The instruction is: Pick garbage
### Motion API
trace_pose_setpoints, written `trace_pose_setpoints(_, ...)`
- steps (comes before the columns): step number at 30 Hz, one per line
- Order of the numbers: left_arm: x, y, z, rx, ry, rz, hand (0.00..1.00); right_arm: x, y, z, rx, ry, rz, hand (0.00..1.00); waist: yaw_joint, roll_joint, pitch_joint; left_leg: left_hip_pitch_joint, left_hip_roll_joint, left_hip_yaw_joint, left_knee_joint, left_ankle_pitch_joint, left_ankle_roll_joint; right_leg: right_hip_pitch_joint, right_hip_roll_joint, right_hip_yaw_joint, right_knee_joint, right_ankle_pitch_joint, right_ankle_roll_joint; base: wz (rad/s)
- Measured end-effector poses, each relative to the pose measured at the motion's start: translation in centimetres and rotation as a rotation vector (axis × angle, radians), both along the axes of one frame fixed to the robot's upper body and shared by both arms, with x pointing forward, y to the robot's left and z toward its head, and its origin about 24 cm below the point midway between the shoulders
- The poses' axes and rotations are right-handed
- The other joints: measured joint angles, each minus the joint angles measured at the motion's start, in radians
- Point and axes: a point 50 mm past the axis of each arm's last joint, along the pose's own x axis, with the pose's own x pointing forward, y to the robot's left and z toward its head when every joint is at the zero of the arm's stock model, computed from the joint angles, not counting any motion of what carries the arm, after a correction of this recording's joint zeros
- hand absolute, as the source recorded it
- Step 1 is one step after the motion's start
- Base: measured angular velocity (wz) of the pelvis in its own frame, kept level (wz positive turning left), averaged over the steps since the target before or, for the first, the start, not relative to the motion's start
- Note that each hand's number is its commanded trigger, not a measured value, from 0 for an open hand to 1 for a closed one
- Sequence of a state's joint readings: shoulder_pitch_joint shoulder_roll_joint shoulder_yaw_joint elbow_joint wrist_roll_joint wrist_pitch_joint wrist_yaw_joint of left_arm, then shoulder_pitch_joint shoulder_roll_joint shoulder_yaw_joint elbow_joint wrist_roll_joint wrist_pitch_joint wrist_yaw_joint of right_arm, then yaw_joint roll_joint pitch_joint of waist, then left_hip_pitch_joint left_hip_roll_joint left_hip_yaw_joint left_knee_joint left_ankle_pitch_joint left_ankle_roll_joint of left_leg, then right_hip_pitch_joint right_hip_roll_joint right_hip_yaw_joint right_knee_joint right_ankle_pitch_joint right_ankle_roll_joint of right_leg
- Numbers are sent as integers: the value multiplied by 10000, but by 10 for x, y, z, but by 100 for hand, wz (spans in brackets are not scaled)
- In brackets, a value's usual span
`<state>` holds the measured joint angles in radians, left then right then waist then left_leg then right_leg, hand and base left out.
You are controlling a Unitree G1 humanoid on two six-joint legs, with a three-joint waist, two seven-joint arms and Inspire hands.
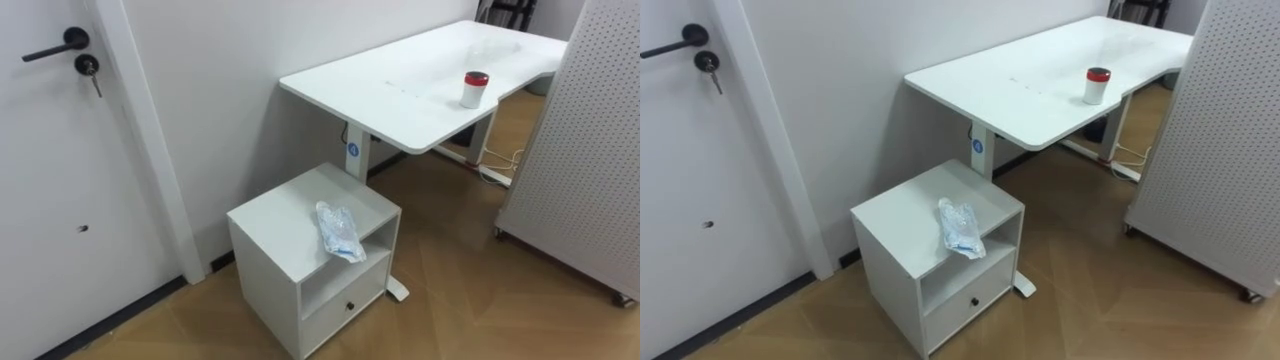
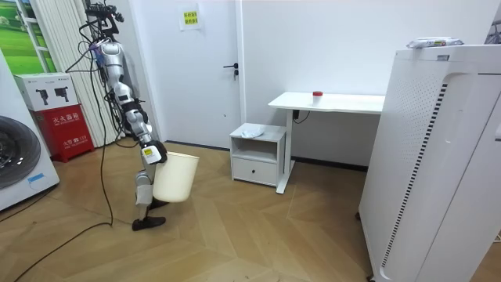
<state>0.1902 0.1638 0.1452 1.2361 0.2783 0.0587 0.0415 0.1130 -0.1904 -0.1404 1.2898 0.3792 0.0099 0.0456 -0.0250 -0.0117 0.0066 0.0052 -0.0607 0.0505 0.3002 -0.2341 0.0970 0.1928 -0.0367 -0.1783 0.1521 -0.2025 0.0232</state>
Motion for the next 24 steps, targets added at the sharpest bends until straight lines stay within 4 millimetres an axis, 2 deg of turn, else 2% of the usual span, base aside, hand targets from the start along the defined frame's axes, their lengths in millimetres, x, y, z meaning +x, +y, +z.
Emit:
trace_pose_setpoints(8,-13,1,1,187,257,59,0,-4,0,0,-8,60,-34,100,-31,-3,1,1,-16,-122,-14,0,-1,26,-5,-179,24,-1,1,4)
trace_pose_setpoints(9,-13,1,1,197,288,47,0,-4,1,0,-4,62,-22,100,10,-48,-20,11,-8,-125,-25,1,-3,14,-3,-151,28,-2,2,0)
trace_pose_setpoints(14,-9,2,1,231,249,-169,0,-4,1,-1,15,78,73,100,57,-77,-21,-60,73,-120,142,-73,-60,-41,58,-165,63,-29,-31,0)
trace_pose_setpoints(18,1,5,1,244,72,-221,0,-1,2,-1,123,-6,262,100,52,-161,26,-699,247,-127,1398,-578,-182,-380,141,-258,785,-686,-248,2)
trace_pose_setpoints(19,1,5,1,216,78,-239,0,-2,2,-1,172,-12,272,100,71,-126,49,-779,341,-117,1653,-735,-239,-431,203,-255,1044,-841,-312,0)
trace_pose_setpoints(20,1,5,1,211,102,-232,0,-1,2,-1,180,-17,275,100,68,-149,40,-791,375,-103,1747,-791,-266,-466,208,-253,1152,-943,-319,-6)
trace_pose_setpoints(22,-3,4,1,144,215,-215,0,2,2,0,203,-101,311,100,44,-203,42,-883,543,87,2108,-924,-385,-598,211,-108,1540,-1328,-463,-7)
trace_pose_setpoints(24,-8,4,1,139,339,-204,0,2,2,0,214,-165,328,100,33,-186,23,-1009,705,387,2330,-896,-462,-706,282,-32,1626,-1410,-568,3)
